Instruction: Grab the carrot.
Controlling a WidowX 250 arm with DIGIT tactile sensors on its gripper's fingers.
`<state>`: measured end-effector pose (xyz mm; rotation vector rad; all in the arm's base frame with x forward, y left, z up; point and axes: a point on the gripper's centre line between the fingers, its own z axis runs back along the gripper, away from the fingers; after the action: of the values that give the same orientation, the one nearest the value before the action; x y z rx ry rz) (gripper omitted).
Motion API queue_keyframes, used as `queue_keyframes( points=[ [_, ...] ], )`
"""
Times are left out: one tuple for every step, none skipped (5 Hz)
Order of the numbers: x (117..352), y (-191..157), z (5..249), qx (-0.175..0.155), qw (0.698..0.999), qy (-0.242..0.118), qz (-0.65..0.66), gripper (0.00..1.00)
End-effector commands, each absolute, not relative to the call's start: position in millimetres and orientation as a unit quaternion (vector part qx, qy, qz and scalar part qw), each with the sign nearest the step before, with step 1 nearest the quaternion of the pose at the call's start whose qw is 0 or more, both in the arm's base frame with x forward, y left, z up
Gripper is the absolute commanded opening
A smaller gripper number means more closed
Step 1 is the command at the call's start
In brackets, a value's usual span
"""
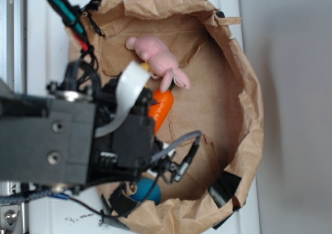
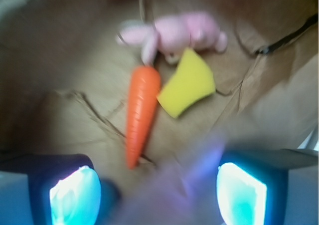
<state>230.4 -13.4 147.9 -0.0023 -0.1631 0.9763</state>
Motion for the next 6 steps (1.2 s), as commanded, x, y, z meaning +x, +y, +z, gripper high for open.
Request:
queue_keyframes(
  points=[
    [257, -12, 173, -0.021, 0.861, -0.069, 0.503, 1.0],
    [253, -11, 141, -0.013, 0.864, -0.095, 0.494, 1.0],
    [248, 0, 91, -0.009, 0.871, -0.133, 0.473, 1.0],
    [257, 9, 69, -0.01, 0.867, -0.14, 0.478, 1.0],
    [280, 16, 38, 0.005, 0.861, -0.133, 0.49, 1.0],
    [289, 15, 22, 0.024, 0.862, -0.13, 0.489, 1.0]
  ],
)
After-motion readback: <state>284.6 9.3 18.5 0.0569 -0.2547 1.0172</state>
